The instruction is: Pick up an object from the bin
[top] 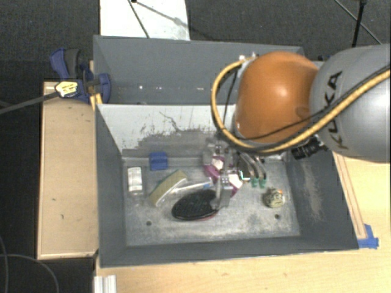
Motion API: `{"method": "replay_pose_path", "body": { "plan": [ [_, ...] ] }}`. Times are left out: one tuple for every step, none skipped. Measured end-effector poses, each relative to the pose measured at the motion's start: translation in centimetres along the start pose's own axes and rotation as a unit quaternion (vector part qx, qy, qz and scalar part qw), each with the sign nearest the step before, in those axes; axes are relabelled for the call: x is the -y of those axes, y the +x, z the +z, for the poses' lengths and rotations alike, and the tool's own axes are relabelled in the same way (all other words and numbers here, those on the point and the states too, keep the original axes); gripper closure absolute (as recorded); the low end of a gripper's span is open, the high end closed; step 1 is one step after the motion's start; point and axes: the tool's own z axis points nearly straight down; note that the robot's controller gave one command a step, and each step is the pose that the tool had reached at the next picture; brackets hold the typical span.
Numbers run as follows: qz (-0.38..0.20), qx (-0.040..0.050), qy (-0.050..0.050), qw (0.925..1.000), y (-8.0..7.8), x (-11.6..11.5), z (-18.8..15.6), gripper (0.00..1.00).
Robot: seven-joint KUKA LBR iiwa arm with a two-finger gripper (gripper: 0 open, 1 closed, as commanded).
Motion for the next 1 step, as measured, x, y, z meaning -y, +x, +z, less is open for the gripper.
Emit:
{"method": "replay_pose_path", "body": {
  "plan": [
    [-0.015,0.0001,0.0,0.9999,-2.51,2.22,17.45,0.0]
  ]
}}
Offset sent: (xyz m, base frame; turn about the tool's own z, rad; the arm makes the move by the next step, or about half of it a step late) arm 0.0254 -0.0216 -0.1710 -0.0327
